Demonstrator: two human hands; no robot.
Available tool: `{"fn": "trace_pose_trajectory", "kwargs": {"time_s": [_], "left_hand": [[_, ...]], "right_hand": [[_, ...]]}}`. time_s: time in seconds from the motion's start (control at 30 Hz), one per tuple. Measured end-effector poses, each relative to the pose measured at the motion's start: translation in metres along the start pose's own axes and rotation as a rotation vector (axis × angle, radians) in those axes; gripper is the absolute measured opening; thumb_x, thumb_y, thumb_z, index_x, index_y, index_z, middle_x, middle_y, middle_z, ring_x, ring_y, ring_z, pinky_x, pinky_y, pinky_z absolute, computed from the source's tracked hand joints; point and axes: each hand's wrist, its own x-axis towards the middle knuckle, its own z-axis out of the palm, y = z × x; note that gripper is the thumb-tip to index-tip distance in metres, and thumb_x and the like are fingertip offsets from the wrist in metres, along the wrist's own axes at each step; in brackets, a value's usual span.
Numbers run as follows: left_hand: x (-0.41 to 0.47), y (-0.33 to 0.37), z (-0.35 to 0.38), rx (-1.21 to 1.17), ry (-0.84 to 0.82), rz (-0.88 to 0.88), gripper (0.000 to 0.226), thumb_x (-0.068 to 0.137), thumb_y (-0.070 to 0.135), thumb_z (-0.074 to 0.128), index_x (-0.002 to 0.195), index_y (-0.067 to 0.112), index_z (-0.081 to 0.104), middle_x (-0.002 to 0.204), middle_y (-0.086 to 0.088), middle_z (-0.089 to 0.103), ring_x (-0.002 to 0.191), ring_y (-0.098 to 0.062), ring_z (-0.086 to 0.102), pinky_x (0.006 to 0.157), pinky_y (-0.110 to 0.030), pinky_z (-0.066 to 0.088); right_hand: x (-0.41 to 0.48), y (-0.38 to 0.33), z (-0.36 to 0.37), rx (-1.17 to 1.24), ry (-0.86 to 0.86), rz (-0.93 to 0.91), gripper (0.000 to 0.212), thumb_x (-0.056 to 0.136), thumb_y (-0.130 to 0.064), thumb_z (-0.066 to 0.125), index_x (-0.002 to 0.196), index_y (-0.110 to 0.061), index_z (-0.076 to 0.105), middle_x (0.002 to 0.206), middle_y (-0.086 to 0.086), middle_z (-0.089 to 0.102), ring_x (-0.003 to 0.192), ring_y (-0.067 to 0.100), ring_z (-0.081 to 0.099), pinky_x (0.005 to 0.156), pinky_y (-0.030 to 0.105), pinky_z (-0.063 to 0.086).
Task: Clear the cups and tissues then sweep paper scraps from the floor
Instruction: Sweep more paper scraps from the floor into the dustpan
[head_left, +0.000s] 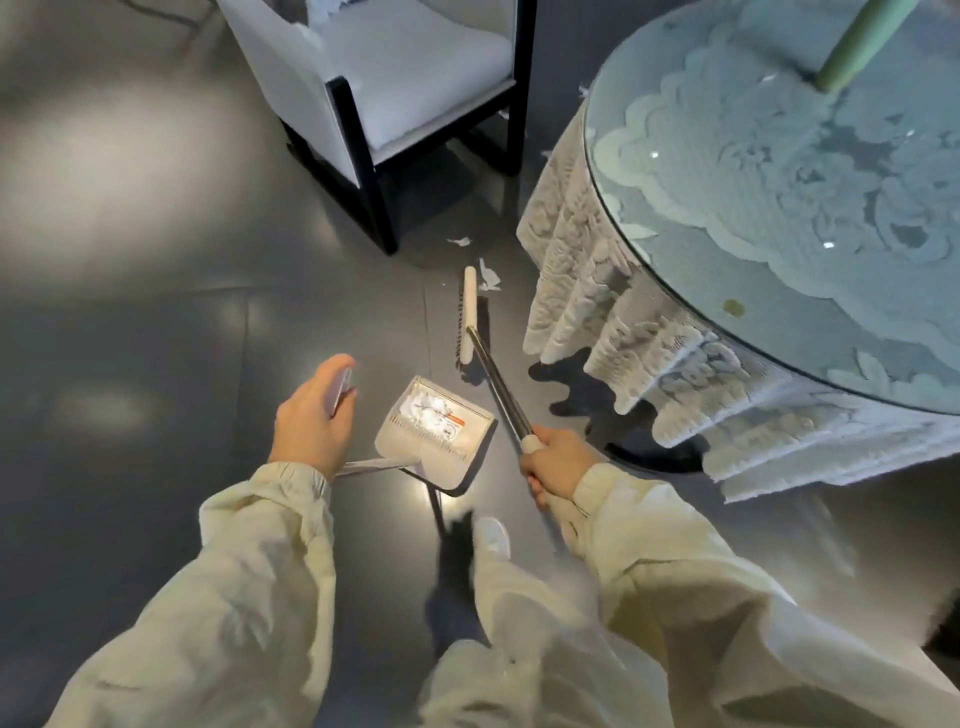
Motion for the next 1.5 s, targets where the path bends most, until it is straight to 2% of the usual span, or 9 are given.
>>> {"fn": "trace_pose_trajectory", "kwargs": {"time_s": [0.2, 0.37, 0.53, 0.77, 0.9, 1.07, 1.2, 1.3, 1.5], "left_hand": [[0.131, -0.009, -0.017, -0.004, -0.040, 0.012, 0.029, 0.092, 0.014, 0.055, 0.120, 0.023, 0.052, 0.110, -0.006, 0.065, 0.098, -0.034, 0.059, 0.086, -0.033, 0.038], [0.234, -0.019, -0.014, -0.052, -0.094, 0.053, 0.031, 0.093, 0.016, 0.054, 0.112, 0.038, 0.044, 0.100, 0.001, 0.062, 0.093, -0.031, 0.058, 0.079, -0.033, 0.042], [0.332, -0.028, 0.001, -0.114, -0.163, 0.087, 0.031, 0.094, 0.016, 0.053, 0.110, 0.042, 0.046, 0.100, 0.007, 0.057, 0.093, -0.026, 0.056, 0.081, -0.033, 0.043], [0.450, -0.013, 0.011, -0.056, -0.214, 0.062, 0.027, 0.095, 0.016, 0.052, 0.119, 0.027, 0.050, 0.094, -0.012, 0.058, 0.083, -0.036, 0.054, 0.079, -0.040, 0.047], [0.501, 0.001, 0.024, -0.044, -0.222, 0.060, 0.028, 0.094, 0.015, 0.052, 0.120, 0.026, 0.052, 0.084, -0.006, 0.053, 0.075, -0.031, 0.050, 0.074, -0.036, 0.046], [0.557, 0.009, 0.032, 0.019, -0.230, 0.112, 0.029, 0.093, 0.013, 0.054, 0.120, 0.023, 0.053, 0.085, -0.009, 0.056, 0.078, -0.031, 0.052, 0.074, -0.030, 0.037], [0.569, 0.007, 0.032, 0.003, -0.259, 0.113, 0.029, 0.092, 0.013, 0.053, 0.119, 0.025, 0.053, 0.102, -0.012, 0.064, 0.094, -0.033, 0.057, 0.081, -0.029, 0.037], [0.572, 0.003, 0.031, -0.012, -0.265, 0.107, 0.029, 0.093, 0.014, 0.053, 0.118, 0.028, 0.052, 0.103, -0.010, 0.063, 0.094, -0.033, 0.057, 0.081, -0.029, 0.038], [0.568, -0.005, 0.025, -0.015, -0.275, 0.118, 0.027, 0.093, 0.014, 0.053, 0.118, 0.026, 0.051, 0.095, -0.011, 0.061, 0.089, -0.037, 0.056, 0.077, -0.032, 0.039]], "right_hand": [[0.082, -0.111, 0.005, -0.020, 0.044, 0.068, 0.030, 0.088, 0.005, 0.043, 0.069, -0.017, 0.042, 0.033, 0.000, 0.040, 0.024, 0.008, 0.032, 0.033, 0.012, 0.030], [0.152, -0.184, 0.009, -0.088, 0.092, 0.069, 0.028, 0.087, 0.000, 0.050, 0.069, -0.021, 0.042, 0.059, 0.004, 0.046, 0.045, 0.014, 0.045, 0.031, 0.013, 0.037], [0.217, -0.242, 0.023, -0.140, 0.160, 0.113, 0.027, 0.089, -0.008, 0.053, 0.066, -0.018, 0.041, 0.065, 0.004, 0.047, 0.052, 0.015, 0.046, 0.029, 0.012, 0.037], [0.278, -0.295, 0.005, -0.141, 0.250, 0.122, 0.034, 0.089, -0.006, 0.052, 0.066, -0.025, 0.034, 0.072, 0.007, 0.050, 0.067, 0.023, 0.053, 0.067, 0.032, 0.051], [0.313, -0.316, -0.007, -0.229, 0.227, 0.152, 0.034, 0.089, -0.010, 0.052, 0.066, -0.025, 0.034, 0.087, 0.011, 0.053, 0.080, 0.024, 0.052, 0.083, 0.037, 0.051], [0.338, -0.336, -0.015, -0.090, 0.178, 0.270, 0.024, 0.092, -0.011, 0.049, 0.068, -0.014, 0.051, 0.059, 0.006, 0.048, 0.039, 0.016, 0.045, 0.040, 0.020, 0.039], [0.338, -0.341, 0.001, -0.131, 0.053, 0.261, 0.028, 0.090, -0.008, 0.053, 0.070, -0.024, 0.041, 0.070, 0.002, 0.051, 0.055, 0.014, 0.052, 0.045, 0.021, 0.044], [0.325, -0.344, 0.025, -0.195, -0.045, 0.285, 0.021, 0.090, -0.010, 0.052, 0.072, -0.017, 0.046, 0.070, 0.006, 0.055, 0.055, 0.018, 0.055, 0.050, 0.025, 0.051], [0.278, -0.370, 0.038, -0.108, -0.195, 0.266, 0.022, 0.090, -0.005, 0.049, 0.070, -0.014, 0.046, 0.060, 0.004, 0.049, 0.031, 0.006, 0.047, 0.033, 0.013, 0.037]]}}
